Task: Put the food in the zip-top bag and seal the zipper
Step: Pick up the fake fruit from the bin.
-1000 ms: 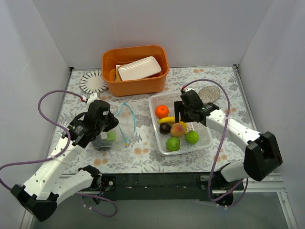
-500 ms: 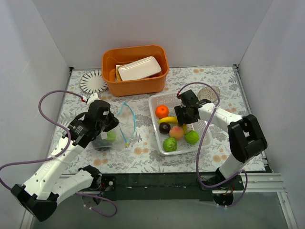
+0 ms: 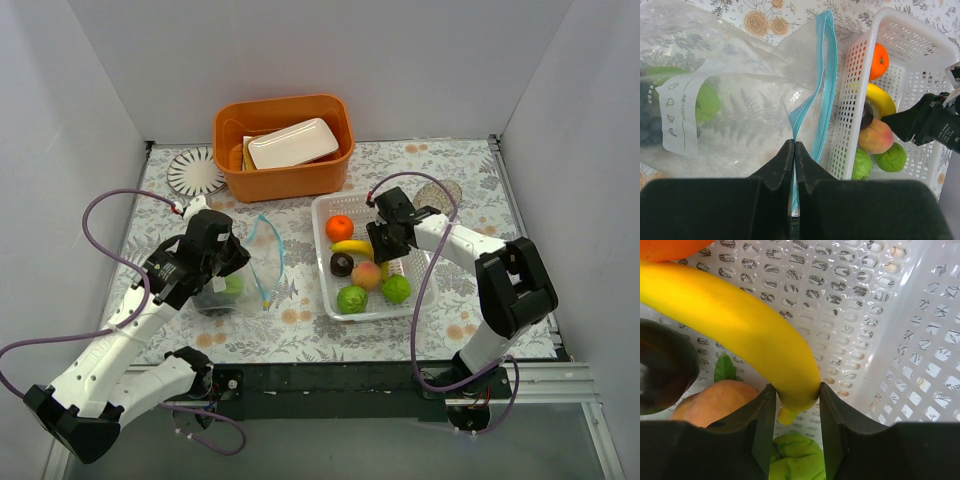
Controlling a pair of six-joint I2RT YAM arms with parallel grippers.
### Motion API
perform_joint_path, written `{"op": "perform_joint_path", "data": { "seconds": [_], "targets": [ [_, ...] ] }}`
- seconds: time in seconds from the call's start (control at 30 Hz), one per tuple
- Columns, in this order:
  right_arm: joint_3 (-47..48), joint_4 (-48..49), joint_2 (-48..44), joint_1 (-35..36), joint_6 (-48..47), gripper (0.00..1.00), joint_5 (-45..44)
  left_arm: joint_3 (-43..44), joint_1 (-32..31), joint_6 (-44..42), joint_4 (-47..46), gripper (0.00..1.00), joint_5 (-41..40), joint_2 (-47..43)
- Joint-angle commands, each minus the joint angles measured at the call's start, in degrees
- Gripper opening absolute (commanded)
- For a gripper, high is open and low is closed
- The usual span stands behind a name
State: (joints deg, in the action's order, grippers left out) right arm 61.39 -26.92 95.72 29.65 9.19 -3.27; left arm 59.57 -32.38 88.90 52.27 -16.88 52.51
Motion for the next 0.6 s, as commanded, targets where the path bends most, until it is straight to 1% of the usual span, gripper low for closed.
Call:
{"op": "perform_joint_path", "data": {
  "seconds": [0.0,0.2,0.57],
  "targets": [
    [0.6,1.6,-6.0,-0.1,0.3,0.17,-1.4,-0.7,0.0,0.0,-0.7,0.00,0.3,-0.1],
    [0.7,2.1,-10.0,-0.3,0.4,0.17,-2.2,-1.1,0.0,0.1,-0.9,0.00,0.4,-0.4],
    [0.8,1.5,-11.2,-0.3,2.4,0.18,-2.8,-1.2,0.0,0.1,-1.1,0.00,0.9,-0.4]
  ]
}}
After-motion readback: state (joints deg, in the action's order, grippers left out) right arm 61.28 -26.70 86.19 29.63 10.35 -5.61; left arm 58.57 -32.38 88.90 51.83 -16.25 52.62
